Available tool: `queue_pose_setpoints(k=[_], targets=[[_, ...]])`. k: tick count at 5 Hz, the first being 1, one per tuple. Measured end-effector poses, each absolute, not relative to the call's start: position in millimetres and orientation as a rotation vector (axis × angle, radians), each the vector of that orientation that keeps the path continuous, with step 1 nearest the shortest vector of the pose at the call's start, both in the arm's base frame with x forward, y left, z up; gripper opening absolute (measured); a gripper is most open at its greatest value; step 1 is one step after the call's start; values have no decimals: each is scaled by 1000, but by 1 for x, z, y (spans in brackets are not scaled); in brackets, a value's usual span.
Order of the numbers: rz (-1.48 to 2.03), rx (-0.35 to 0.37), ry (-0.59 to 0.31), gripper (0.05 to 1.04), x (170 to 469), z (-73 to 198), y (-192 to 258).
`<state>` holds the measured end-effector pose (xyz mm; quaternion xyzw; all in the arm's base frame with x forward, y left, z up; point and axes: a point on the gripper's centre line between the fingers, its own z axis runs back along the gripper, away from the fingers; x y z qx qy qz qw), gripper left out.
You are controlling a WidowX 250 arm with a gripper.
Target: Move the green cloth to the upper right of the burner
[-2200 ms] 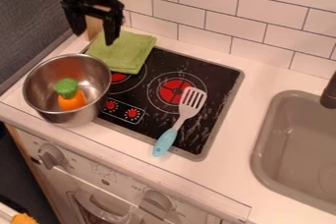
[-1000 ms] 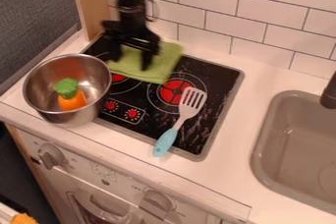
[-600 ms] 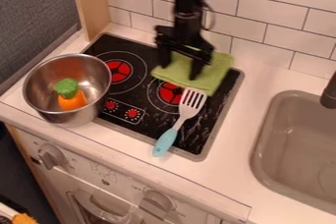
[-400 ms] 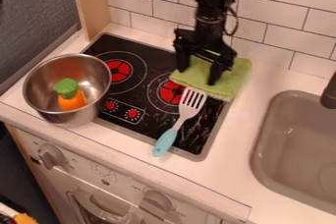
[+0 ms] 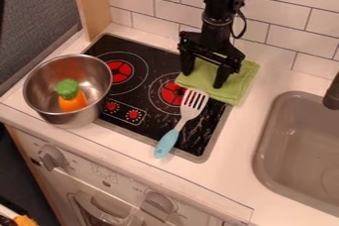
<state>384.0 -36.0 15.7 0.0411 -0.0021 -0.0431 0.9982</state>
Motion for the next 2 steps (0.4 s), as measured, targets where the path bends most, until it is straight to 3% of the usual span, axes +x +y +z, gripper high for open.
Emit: queue_pose_setpoints(k=[2], targets=[[-152,26,-79,1000,376,66,-48]])
